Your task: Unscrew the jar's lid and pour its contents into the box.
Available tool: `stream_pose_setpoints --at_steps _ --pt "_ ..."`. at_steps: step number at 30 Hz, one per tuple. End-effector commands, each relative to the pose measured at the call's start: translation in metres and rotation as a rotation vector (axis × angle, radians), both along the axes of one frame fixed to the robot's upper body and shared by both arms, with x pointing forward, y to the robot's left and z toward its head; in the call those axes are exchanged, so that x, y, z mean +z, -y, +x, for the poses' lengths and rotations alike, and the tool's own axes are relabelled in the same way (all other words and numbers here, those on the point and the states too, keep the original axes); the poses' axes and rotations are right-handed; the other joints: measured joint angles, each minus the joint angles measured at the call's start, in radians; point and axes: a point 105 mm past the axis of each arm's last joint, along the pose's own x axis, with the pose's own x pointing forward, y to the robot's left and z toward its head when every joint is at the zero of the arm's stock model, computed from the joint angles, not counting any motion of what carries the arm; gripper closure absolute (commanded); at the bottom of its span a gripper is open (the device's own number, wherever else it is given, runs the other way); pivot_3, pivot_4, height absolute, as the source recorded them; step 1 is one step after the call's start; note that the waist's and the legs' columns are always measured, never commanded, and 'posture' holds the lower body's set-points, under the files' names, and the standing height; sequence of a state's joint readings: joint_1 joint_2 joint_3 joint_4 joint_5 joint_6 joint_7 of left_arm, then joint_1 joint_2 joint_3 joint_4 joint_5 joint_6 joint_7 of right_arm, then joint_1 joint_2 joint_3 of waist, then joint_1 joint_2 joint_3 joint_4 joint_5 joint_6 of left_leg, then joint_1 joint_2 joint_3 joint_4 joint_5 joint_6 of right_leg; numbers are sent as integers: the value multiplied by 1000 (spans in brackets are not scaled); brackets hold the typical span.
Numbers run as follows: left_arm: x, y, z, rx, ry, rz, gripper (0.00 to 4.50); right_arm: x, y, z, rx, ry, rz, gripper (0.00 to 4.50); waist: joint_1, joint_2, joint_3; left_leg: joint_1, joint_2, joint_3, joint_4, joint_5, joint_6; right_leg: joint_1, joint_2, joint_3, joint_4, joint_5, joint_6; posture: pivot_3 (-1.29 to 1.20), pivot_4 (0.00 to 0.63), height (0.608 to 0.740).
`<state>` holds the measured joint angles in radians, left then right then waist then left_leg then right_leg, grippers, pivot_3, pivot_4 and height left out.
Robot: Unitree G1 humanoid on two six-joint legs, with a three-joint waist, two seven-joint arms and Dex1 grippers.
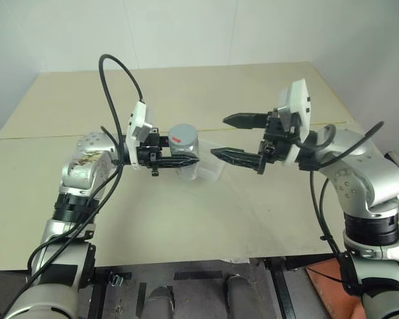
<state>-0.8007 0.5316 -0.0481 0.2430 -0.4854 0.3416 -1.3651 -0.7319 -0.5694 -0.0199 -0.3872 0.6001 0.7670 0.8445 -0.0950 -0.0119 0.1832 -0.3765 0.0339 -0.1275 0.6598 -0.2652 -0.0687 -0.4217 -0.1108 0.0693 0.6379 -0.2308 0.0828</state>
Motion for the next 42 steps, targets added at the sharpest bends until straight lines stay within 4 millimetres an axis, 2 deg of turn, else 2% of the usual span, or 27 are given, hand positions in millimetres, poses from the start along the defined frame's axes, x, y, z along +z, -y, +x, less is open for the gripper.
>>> stream_pose_setpoints --at_steps 1,5,9,15,21,33,42 --pt "17 9 0 -36 74 -16 2561 19 -14 -10 -15 58 28 46 0 0 0 0 0 0 0 0 0 0 0 0 0 0 0 0 150 740" --pt "18 18 1 -63 81 -27 2561 17 -34 -6 -29 66 13 46 -2 0 0 0 0 0 0 0 0 0 0 0 0 0 0 0 150 740" --pt "18 21 -1 -78 74 -38 2561 9 -42 7 -86 88 -39 46 -2 0 0 0 0 0 0 0 0 0 0 0 0 0 0 0 150 740" --pt "14 23 -5 -91 69 -33 2561 13 -53 15 -82 75 -7 46 -3 0 0 0 0 0 0 0 0 -1 0 0 0 0 0 0 150 740" --pt "11 22 -5 -84 65 -15 2561 24 -54 21 -72 56 49 46 -2 0 0 0 0 0 0 0 0 0 0 0 0 0 0 0 150 740" --pt "10 14 -2 -61 32 -1 2561 29 -55 4 -16 95 53 46 -4 0 0 0 0 0 0 0 0 -1 0 0 0 0 0 0 150 740" --pt "13 14 -2 -65 43 7 2561 19 -51 16 -69 66 32 46 -3 0 0 0 0 0 0 0 0 -1 0 0 0 0 0 0 150 740"
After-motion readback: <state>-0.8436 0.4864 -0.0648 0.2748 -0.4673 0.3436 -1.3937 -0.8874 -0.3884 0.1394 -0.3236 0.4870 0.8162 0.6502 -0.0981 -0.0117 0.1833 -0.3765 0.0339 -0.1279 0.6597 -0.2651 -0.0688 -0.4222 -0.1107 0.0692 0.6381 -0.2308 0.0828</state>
